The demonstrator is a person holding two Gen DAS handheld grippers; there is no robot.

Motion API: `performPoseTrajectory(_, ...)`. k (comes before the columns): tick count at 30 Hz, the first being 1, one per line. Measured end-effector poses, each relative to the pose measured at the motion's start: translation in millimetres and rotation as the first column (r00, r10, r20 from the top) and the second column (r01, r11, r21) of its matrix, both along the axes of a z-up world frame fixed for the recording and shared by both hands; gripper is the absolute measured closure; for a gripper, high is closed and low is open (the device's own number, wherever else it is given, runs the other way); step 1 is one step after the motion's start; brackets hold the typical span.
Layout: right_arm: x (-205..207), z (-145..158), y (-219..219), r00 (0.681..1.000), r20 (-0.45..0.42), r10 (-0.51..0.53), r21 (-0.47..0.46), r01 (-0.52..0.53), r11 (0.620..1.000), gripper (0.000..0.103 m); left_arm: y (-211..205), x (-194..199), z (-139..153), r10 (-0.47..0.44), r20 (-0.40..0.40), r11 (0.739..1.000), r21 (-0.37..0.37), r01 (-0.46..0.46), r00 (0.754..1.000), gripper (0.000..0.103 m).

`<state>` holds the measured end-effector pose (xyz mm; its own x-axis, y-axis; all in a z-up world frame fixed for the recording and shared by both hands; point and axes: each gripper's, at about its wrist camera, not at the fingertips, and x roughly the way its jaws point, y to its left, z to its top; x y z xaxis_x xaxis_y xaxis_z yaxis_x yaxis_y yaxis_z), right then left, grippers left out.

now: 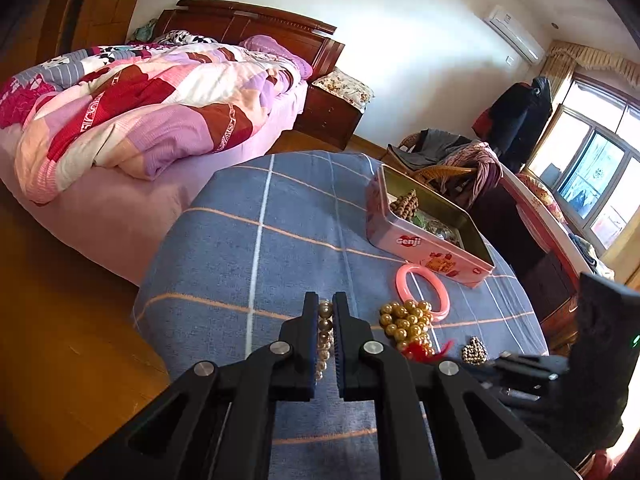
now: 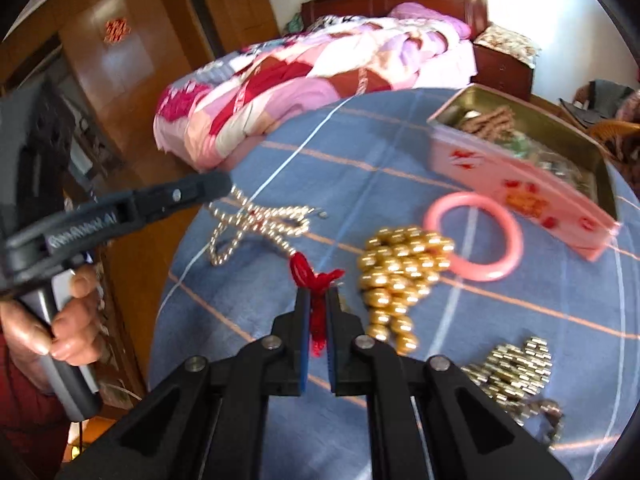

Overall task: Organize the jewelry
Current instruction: 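Grasp the red tassel ornament with the right tool while the left tool holds the pearls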

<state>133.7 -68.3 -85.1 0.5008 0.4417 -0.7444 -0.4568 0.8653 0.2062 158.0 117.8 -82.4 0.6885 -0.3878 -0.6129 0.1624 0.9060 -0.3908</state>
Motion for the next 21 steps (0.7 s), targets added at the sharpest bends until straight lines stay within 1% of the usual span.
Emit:
performPoseTrajectory(4, -4.9, 13.3, -24.7, 0.997, 0.026, -0.075, 0.038, 0.074, 0.997, 0.093, -10.7, -2.6, 6.9, -0.025, 0.022, 1.0, 0.009, 0.025, 0.999, 0.098)
performPoseTrajectory(7, -6.0, 22.8, -45.7, 0.989, 0.041, -0.142, 0.062, 0.14, 0.988, 0.093, -19.3, -7.6, 18.0, -0.051, 0.066, 0.998, 0.026, 0.049, 0.997, 0.098)
performPoseTrajectory(9, -5.3, 28.8, -58.7, 0.982, 0.052, -0.183, 0.073, 0.179, 0.981, 0.093, -23.1, -10.8, 25.7, -0.064, 0.095, 0.998, 0.03, 0.062, 0.993, 0.098)
performPoseTrajectory(15, -8.0, 43.8, -94.6, 0.952, 0.092, -0.292, 0.093, 0.284, 0.954, 0.093, -32.5, -15.9, 41.4, -0.086, 0.135, 0.996, 0.031, 0.082, 0.987, 0.098)
performPoseTrajectory(18, -6.8, 44.4, -104.0, 0.939, 0.099, -0.33, 0.088, 0.322, 0.943, 0.093, -38.5, -15.6, 42.4, -0.099, 0.139, 0.995, 0.037, 0.095, 0.985, 0.098)
performPoseTrajectory(21, -4.1, 39.6, -112.7, 0.932, 0.086, -0.353, 0.078, 0.347, 0.935, 0.093, -50.9, -11.5, 36.0, -0.123, 0.115, 0.992, 0.046, 0.118, 0.986, 0.098)
